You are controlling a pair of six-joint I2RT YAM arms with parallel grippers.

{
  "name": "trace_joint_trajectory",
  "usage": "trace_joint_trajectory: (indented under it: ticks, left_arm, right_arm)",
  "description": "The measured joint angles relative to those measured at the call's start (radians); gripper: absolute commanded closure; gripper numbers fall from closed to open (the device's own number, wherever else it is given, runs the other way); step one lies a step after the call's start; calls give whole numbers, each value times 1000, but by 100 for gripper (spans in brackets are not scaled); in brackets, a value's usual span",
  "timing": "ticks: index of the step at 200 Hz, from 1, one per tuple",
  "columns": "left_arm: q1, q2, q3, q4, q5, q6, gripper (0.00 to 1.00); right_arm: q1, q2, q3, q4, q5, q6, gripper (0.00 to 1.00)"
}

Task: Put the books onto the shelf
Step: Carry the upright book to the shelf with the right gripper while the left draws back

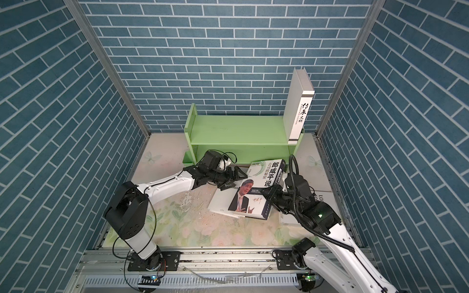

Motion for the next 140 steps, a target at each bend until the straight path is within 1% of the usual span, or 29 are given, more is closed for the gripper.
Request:
trace_joint_trajectory:
  ticks: [29, 64, 91, 124, 140]
  left_arm:
    - [0, 4, 0, 0, 1, -5, 2]
    - [0, 4, 0, -5, 1, -5, 2]
    - [0, 3, 0, -10, -2, -5, 2]
    - [0, -11, -2, -23, -14, -5, 2]
    - [0, -26, -3, -27, -22, -5, 2]
  right_arm:
    - [0, 0, 70, -97, 13, -18, 62]
    - [0, -1, 138, -157, 13, -33, 63]
    - [0, -6, 205, -237, 15, -46, 63]
    - [0, 3, 364, -379, 43, -79, 63]
    - [0, 3, 438, -422, 57, -98, 63]
